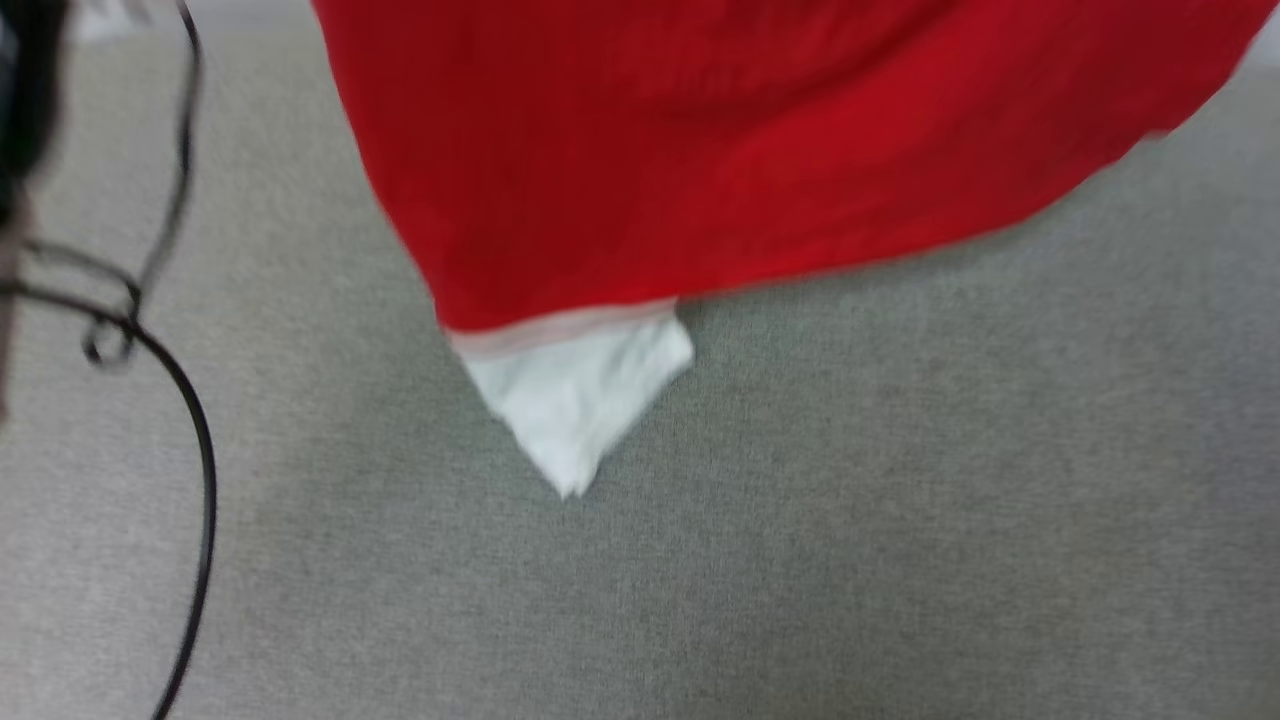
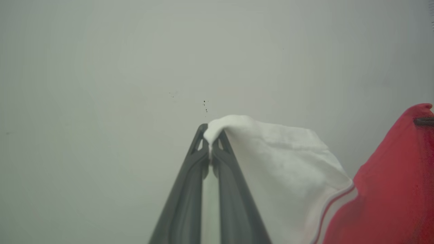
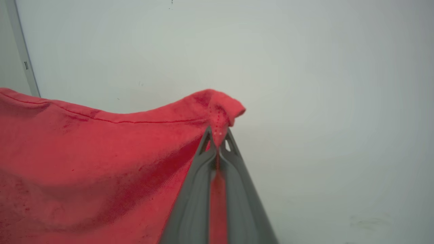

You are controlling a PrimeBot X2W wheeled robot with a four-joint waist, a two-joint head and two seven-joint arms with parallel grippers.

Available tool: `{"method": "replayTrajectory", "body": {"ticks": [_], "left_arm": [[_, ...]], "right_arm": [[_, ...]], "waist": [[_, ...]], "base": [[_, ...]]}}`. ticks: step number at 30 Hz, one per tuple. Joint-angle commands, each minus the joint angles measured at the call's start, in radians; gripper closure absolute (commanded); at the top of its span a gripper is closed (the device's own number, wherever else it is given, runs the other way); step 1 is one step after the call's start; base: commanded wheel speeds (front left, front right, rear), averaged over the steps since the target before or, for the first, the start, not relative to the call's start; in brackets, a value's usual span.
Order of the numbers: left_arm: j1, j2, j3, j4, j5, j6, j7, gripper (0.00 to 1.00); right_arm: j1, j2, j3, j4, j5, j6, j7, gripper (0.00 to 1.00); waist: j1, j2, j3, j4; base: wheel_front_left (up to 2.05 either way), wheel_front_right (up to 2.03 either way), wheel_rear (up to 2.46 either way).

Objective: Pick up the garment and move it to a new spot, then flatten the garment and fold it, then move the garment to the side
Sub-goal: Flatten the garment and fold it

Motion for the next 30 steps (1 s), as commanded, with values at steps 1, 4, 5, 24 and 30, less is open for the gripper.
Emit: {"method": "replayTrajectory", "body": {"ticks": [1,4,5,24,30], "left_arm": [[-0.087,-0.006,-0.007,0.052,0.019,-0.015,0.003,1.00],[-0.237,-0.021,-0.014,0.151,0.041,-0.039,0.007,1.00],[-0.284,-0.029,-0.017,0.184,0.047,-0.047,0.006,1.00],[-0.716,-0.091,-0.059,0.602,0.087,-0.133,-0.093,1.00],[-0.634,-0.096,-0.078,0.659,0.070,-0.146,-0.150,1.00]], "right_arm": [[-0.085,0.012,-0.006,0.031,-0.036,-0.001,-0.009,1.00],[-0.220,0.027,0.004,0.093,-0.090,-0.001,-0.019,1.00],[-0.264,0.032,0.008,0.117,-0.107,-0.001,-0.024,1.00],[-0.728,0.117,0.156,0.576,-0.177,-0.001,-0.265,1.00],[-0.669,0.116,0.249,0.640,-0.115,-0.001,-0.322,1.00]], "waist": [[-0.0001,0.0000,0.103,0.006],[-0.0001,0.0000,0.162,0.007],[-0.0001,0.0000,0.178,0.007],[-0.0001,0.0000,0.311,0.008],[-0.0001,0.0000,0.333,0.008]], "base": [[0.00,0.00,0.00],[0.00,0.00,0.00],[0.00,0.00,0.00],[0.00,0.00,0.00],[0.00,0.00,0.00]]}}
